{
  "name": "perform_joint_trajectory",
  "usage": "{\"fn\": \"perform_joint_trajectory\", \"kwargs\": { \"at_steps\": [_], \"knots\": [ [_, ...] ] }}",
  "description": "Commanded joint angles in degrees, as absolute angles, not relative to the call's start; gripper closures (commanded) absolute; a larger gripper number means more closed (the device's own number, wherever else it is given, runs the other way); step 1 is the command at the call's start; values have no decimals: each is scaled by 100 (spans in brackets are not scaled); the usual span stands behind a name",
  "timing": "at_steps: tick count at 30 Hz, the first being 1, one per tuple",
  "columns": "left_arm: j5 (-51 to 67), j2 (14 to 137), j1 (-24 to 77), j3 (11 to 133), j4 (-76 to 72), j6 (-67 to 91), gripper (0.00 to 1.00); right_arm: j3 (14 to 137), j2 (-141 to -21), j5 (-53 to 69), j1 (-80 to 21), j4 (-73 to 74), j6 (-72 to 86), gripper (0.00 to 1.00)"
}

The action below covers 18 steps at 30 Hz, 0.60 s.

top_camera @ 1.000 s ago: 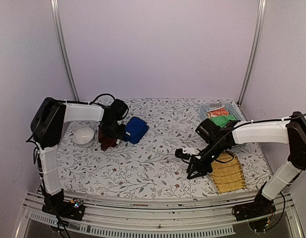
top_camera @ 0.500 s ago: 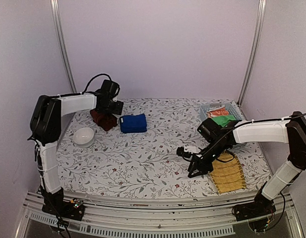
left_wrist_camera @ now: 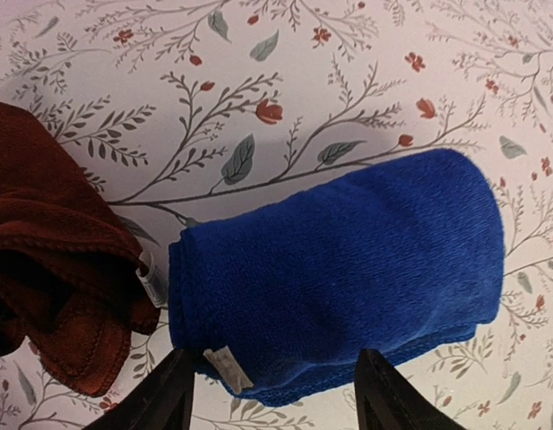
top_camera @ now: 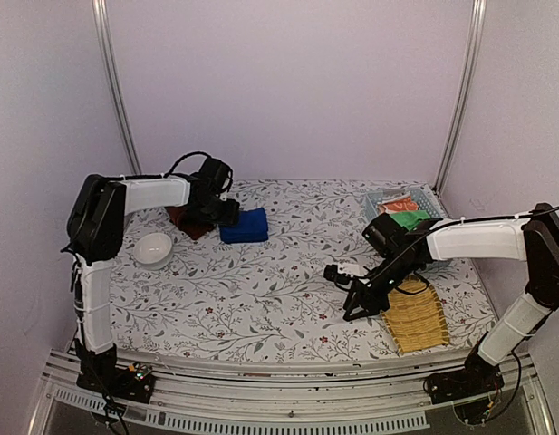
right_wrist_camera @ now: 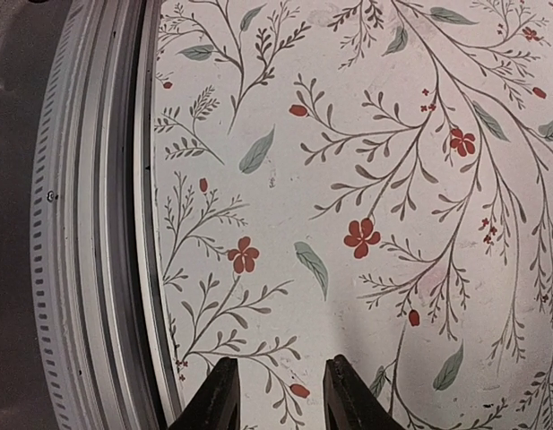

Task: Roll the towels
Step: Move the towel to the corner of the board.

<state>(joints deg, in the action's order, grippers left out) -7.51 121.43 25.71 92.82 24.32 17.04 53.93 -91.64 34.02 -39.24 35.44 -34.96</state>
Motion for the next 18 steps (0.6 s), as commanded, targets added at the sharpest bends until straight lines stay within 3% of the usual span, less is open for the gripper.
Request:
{"fn": "perform_joint_trajectory", "kwargs": {
  "at_steps": [1, 5, 8, 18],
  "knots": [
    [-892, 12401, 2568, 9587, 2821, 2082, 42, 5405, -9245, 3489, -3894, 3419, -3471, 65],
    [-828, 12422, 2575, 9585, 2788, 2134, 56, 5385, -9255, 3464, -3894, 3410, -3472, 65],
    [-915, 12334, 2586, 9561, 2796, 2180, 58, 5381, -9255, 3456, -3894, 3410, -3472, 65],
    [-1308, 12119, 2604, 9635, 3279, 2509, 38, 5385, -9290, 3429, -3892, 3409, -3471, 65]
  ]
}}
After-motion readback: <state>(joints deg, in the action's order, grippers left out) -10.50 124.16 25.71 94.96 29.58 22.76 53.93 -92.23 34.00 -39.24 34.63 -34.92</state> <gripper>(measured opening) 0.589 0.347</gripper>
